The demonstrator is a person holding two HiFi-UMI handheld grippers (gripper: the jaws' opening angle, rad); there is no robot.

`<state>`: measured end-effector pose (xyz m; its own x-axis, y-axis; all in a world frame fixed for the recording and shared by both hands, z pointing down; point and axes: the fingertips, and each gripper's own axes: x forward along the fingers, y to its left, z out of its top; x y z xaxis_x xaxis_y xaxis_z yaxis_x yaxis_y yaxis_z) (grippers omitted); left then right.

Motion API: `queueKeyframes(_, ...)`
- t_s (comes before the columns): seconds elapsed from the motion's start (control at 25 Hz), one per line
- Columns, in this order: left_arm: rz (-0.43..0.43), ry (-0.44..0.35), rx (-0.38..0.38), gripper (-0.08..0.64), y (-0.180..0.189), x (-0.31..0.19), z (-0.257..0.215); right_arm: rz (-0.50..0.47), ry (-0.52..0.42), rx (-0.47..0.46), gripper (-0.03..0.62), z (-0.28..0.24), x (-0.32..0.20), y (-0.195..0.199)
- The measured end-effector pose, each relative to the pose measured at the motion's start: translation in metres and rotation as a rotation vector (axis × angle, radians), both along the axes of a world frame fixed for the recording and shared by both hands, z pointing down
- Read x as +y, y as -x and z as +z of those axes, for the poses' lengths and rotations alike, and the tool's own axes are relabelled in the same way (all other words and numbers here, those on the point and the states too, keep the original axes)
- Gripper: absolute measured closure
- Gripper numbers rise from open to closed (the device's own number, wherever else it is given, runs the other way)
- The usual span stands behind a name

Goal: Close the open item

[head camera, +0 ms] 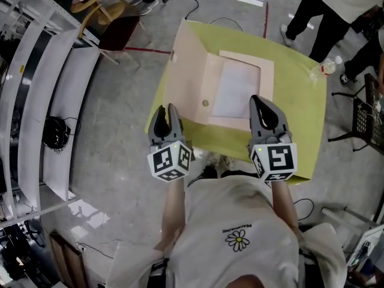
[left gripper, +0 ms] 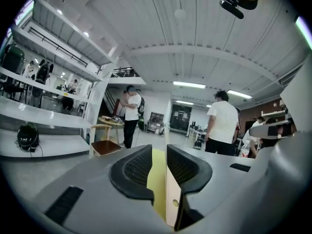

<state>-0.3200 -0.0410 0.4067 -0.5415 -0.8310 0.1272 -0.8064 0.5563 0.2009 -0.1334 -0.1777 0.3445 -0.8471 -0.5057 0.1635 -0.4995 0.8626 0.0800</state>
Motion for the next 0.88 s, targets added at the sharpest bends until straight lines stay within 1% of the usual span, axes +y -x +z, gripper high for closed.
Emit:
queueKeyframes(0.16,0.034,0.03,0.005,0.536,-0.002,-0.007,0.001,0.003,0.004,0.001,0.58,0.002,-0.001,0.0)
queueKeyframes(0.28,0.056,0.013,0.014,0.541,-0.003,-0.01,-0.002,0.004,0.005,0.0,0.58,0.004,0.002,0.0)
queueKeyframes(0.4,0.072,0.007,-0.014,0.542,-0.008,-0.012,-0.007,0.01,0.001,0.001,0.58,0.003,0.003,-0.001)
queueKeyframes(0.52,0.113,-0.001,-0.04,0.542,-0.022,-0.022,-0.013,0.028,0.008,-0.001,0.58,0.003,-0.001,-0.007)
queueKeyframes(0.6,0.154,0.001,-0.075,0.541,-0.031,-0.034,-0.016,0.043,0.011,-0.004,0.58,0.004,-0.005,-0.011)
queueKeyframes(0.72,0.201,0.009,-0.148,0.541,-0.037,-0.05,-0.024,0.066,0.013,-0.004,0.58,0.005,-0.006,-0.018)
queueKeyframes(0.88,0.272,-0.003,-0.212,0.545,-0.048,-0.065,-0.036,0.103,0.018,0.004,0.58,0.01,-0.006,-0.033)
